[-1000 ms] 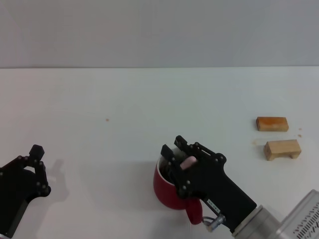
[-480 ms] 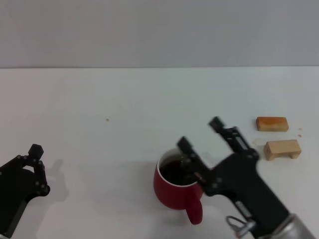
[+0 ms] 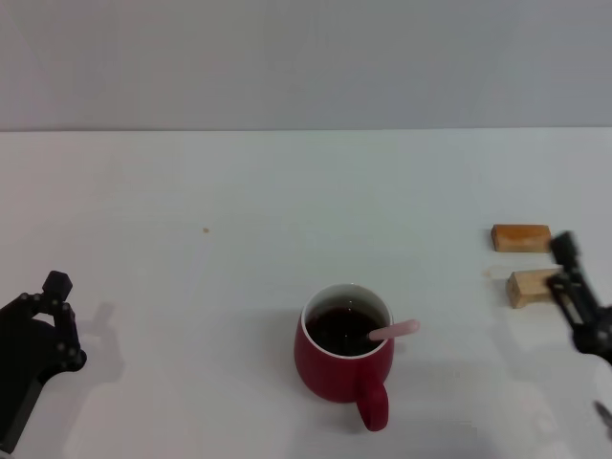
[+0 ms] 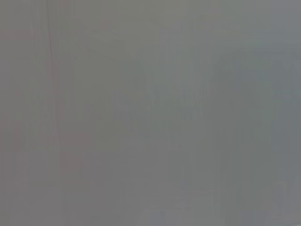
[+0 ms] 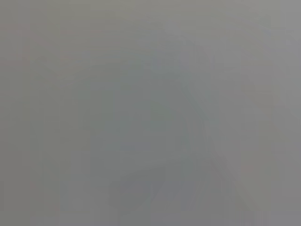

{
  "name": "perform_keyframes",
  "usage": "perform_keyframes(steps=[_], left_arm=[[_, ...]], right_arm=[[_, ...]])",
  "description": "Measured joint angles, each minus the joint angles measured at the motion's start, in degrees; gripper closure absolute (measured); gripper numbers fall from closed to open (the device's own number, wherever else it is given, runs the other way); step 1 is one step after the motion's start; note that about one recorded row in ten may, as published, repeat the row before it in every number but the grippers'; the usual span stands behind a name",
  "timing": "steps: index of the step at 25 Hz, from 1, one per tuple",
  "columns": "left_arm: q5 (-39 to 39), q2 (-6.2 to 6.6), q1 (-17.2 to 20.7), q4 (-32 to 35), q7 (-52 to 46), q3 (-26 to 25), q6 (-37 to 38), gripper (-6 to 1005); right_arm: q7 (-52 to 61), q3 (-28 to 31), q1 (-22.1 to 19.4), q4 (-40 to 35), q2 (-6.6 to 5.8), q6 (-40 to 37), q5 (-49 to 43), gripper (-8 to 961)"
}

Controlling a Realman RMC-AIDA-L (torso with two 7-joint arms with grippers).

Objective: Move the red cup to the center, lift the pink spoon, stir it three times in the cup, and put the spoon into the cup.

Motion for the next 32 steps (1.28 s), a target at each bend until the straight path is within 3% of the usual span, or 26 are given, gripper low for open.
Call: perform_keyframes(steps=[6, 7, 12, 13, 18, 23, 32], left_arm=[[-0.1, 0.06, 0.2, 0.0, 0.0, -1.0, 0.4, 996], [-0.1, -0.02, 1.6, -1.5, -0.5, -5.5, 0.9, 996], [-0.2, -0.03, 2.0, -2.0, -0.7, -7.2, 1.3, 996], [-0.3, -0.07, 2.7, -2.1, -1.1, -9.4, 1.6, 996], [-0.3, 0.03, 3.1, -1.5, -3.3, -9.5, 1.8, 861], [-0.2, 0.01, 3.0, -1.4, -3.4, -9.6, 1.8, 560], [-0.2, -0.07, 3.0, -1.4, -3.1, -10.1, 1.9, 230]], right_arm=[[0.1, 0.5, -1.4, -1.4, 0.02, 0.0, 3.4, 214], [0.1, 0.6, -1.5, -1.5, 0.02, 0.0, 3.6, 214], [0.1, 0.5, -1.7, -1.6, 0.07, 1.7, 6.3, 214], [0.1, 0.5, -1.7, -1.6, 0.07, 1.7, 6.3, 215], [0.2, 0.5, -1.1, -1.3, -0.09, 3.8, 6.6, 215], [0.9, 0.5, -0.8, -1.2, -0.24, 6.9, 6.3, 215], [4.2, 0.9, -0.9, -3.5, -0.21, 7.3, 6.6, 214]])
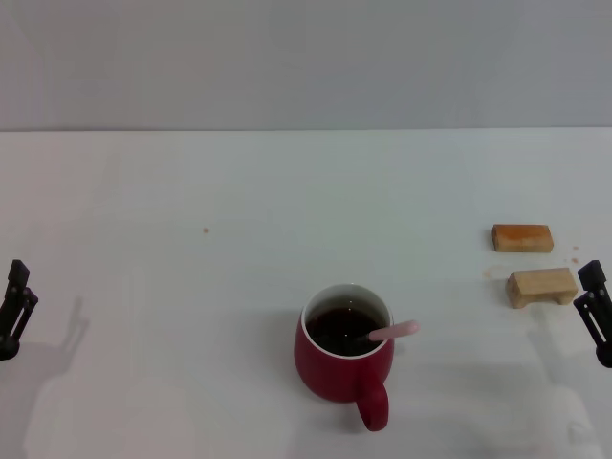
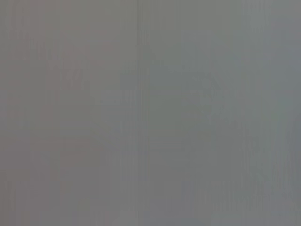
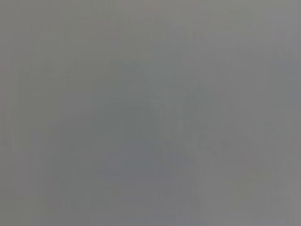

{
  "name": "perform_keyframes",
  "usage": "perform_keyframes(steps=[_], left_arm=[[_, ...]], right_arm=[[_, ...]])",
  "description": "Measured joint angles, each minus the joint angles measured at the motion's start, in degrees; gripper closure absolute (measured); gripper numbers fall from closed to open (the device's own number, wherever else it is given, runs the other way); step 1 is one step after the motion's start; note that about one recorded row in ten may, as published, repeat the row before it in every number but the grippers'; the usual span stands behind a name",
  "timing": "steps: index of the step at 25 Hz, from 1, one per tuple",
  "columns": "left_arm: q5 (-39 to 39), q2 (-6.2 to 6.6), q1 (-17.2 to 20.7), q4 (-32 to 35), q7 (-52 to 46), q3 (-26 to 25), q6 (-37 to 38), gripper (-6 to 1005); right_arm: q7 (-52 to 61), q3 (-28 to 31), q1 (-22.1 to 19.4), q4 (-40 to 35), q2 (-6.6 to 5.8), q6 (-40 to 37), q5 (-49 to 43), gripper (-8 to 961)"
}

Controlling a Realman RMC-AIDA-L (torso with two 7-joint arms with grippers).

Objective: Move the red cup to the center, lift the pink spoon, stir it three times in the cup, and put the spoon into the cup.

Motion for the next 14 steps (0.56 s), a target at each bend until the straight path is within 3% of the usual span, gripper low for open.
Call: perform_keyframes(steps=[2, 14], left_arm=[[0.0, -0.01, 0.0, 0.0, 0.0, 0.0, 0.0, 157], [0.0, -0.01, 0.1, 0.0, 0.1, 0.0, 0.0, 143]], right_arm=[[0.0, -0.2, 0.1, 0.0, 0.0, 0.0, 0.0, 214], [0.1, -0.4, 0.5, -0.3, -0.06, -0.6, 0.0, 211]])
